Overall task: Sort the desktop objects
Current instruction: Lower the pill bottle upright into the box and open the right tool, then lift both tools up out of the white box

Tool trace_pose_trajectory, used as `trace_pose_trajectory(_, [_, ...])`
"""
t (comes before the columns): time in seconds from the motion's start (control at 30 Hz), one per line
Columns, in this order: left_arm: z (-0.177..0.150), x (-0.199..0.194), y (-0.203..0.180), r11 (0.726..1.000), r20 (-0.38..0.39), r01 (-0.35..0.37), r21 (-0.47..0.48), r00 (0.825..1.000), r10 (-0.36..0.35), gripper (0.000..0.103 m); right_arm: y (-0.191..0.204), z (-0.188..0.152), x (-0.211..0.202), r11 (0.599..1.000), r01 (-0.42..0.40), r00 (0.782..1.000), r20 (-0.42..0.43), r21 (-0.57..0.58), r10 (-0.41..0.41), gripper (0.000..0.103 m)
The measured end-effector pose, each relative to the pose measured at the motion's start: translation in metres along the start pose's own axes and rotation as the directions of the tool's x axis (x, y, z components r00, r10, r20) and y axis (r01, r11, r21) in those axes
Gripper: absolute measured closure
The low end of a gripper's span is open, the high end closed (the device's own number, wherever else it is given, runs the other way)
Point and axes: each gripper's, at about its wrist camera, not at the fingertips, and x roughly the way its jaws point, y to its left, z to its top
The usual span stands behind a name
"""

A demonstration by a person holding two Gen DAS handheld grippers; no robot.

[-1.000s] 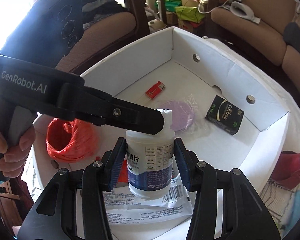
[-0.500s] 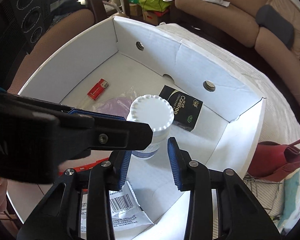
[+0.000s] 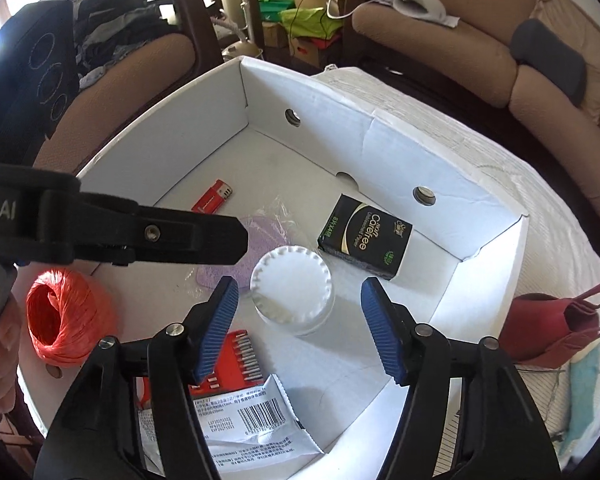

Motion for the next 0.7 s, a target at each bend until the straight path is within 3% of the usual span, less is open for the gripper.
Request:
trace_pose_trajectory(0.07, [0.001, -0.001, 0.001, 1.0, -0.003, -0.012, 0.0, 1.0, 0.012, 0.052, 0.002, 0.004, 0.006, 1.0, 0.004, 1.0, -0.02, -0.003, -0.004, 0.046])
trace_pose_trajectory(0.1, [0.001, 0.0, 0.002, 1.0, -0.007, -0.013, 0.001, 1.0, 0.013, 0.052, 0.001, 0.004, 0.009, 1.0, 0.008, 0.999, -0.041, 0.0, -0.008, 0.059])
trace_pose_trajectory(0.13, [0.001, 0.001, 0.002, 1.0, -0.012, -0.017, 0.003, 1.0, 0.017, 0.052, -0.001, 0.003, 0.011, 1.0, 0.013, 0.998, -0.056, 0.009, -0.013, 0.062])
trace_pose_trajectory(0.33, [-0.008, 0.023, 0.004, 1.0, -0.048, -0.01, -0.025, 0.999, 0.009, 0.051, -0.03, -0.013, 0.0, 0.995, 0.012, 0.994, -0.11, 0.099, -0.001, 0.062])
trace_pose_trajectory(0.43, [-0.015, 0.04, 0.008, 0.996, -0.08, 0.026, -0.084, 0.996, -0.032, 0.051, -0.035, -0.02, -0.006, 0.996, 0.018, 0.993, -0.119, 0.092, -0.006, 0.062])
trace_pose_trajectory(0.57, [-0.022, 0.05, 0.019, 0.984, -0.075, 0.049, -0.173, 0.995, -0.063, 0.039, -0.049, -0.026, -0.008, 0.981, -0.036, 0.992, -0.112, 0.193, 0.059, 0.062])
trace_pose_trajectory(0.7, [-0.03, 0.065, 0.027, 0.976, -0.096, 0.044, -0.212, 0.993, -0.065, 0.038, -0.071, -0.039, -0.011, 0.934, -0.104, 0.988, -0.073, 0.342, 0.136, 0.062])
